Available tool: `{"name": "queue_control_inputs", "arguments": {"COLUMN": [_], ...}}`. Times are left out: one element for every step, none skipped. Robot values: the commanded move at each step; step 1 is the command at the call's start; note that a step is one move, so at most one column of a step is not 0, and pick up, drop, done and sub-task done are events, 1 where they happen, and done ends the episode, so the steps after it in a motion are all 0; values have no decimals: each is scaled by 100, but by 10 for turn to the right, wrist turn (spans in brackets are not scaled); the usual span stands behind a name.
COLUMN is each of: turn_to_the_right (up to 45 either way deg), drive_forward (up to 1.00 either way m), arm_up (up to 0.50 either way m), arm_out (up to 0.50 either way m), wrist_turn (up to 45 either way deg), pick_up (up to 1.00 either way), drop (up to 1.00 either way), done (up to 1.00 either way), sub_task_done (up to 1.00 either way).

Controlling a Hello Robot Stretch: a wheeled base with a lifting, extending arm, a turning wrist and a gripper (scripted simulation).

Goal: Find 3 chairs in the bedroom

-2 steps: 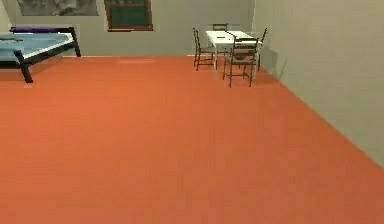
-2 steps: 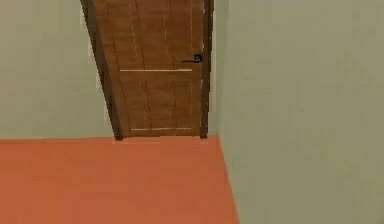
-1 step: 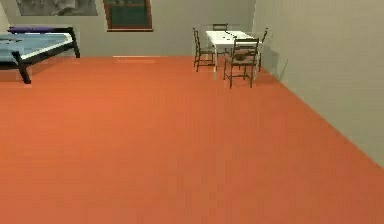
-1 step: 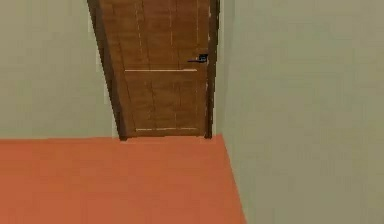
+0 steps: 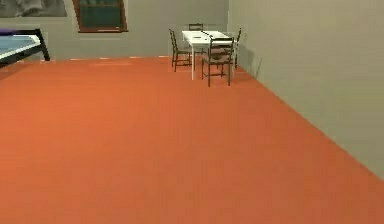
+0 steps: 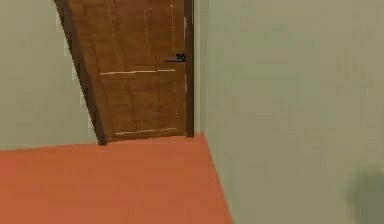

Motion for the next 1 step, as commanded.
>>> {"name": "queue_control_inputs", "arguments": {"turn_to_the_right": [0], "drive_forward": [100], "arm_up": [0], "arm_out": [0], "wrist_turn": [0], "pick_up": [0], "drop": [0], "done": [0], "sub_task_done": [0]}}
